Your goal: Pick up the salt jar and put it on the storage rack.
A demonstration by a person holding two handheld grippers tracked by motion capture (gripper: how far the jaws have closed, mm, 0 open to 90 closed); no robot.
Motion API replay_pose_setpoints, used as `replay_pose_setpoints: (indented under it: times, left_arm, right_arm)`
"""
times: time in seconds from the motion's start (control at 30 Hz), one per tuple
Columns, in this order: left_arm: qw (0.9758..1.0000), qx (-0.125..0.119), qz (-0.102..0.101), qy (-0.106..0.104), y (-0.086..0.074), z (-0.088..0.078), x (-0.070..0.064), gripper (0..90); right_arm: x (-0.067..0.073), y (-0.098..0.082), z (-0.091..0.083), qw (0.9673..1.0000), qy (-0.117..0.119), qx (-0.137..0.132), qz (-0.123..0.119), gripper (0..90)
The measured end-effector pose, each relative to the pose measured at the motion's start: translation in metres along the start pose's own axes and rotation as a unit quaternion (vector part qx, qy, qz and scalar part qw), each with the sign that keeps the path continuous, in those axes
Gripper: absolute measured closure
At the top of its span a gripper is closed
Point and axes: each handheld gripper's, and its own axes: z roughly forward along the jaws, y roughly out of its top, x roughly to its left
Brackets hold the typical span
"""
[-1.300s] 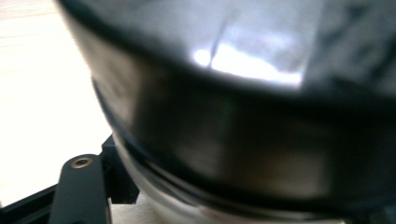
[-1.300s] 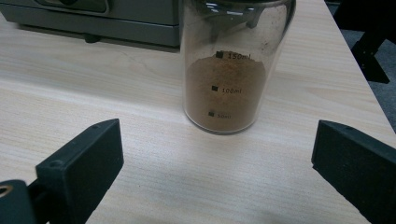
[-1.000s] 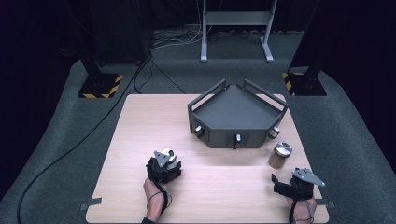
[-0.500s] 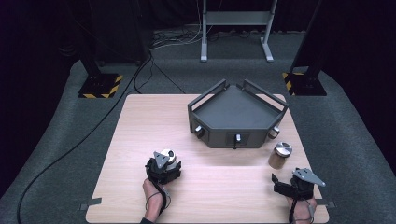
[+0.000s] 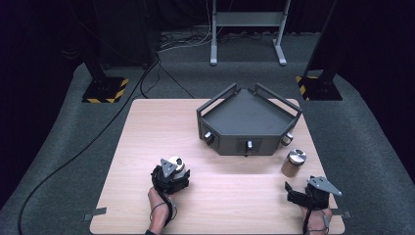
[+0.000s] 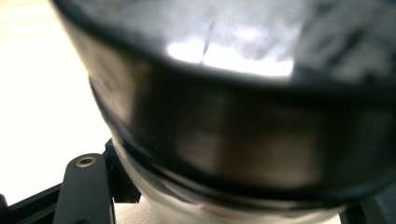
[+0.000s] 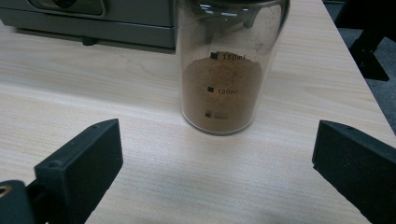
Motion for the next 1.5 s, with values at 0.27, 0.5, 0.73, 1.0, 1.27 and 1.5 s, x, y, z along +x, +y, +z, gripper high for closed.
replay_pose_setpoints:
  times: [0.27, 0.5, 0.73, 1.0, 1.27, 1.5]
  left_arm:
    - [0.9999, -0.007, 0.005, -0.01, 0.006, -0.008, 0.001, 31.5]
    - [0.9997, -0.009, 0.017, -0.017, 0.014, -0.01, -0.001, 31.5]
    - [0.9994, -0.013, 0.02, -0.023, 0.021, -0.013, -0.001, 31.5]
    - [0.9992, -0.019, 0.022, -0.026, 0.026, -0.017, -0.001, 31.5]
    - [0.9988, -0.024, 0.026, -0.033, 0.034, -0.016, 0.0, 31.5]
    - [0.9982, -0.029, 0.035, -0.04, 0.043, -0.014, -0.003, 31.5]
  right_arm:
    - [0.0, -0.001, 0.0, 1.0, 0.001, -0.002, 0.0, 0.4]
    - [0.0, -0.003, -0.001, 1.0, 0.001, -0.009, -0.002, 0.0]
    - [0.0, -0.003, -0.001, 0.9999, 0.005, -0.008, -0.013, 0.0]
    - [-0.004, -0.005, -0.002, 0.9998, 0.014, -0.013, -0.005, 0.0]
    - [-0.004, -0.003, -0.001, 0.9998, 0.015, -0.009, -0.009, 0.0]
    - [-0.004, -0.003, -0.001, 0.9998, 0.016, -0.009, -0.007, 0.0]
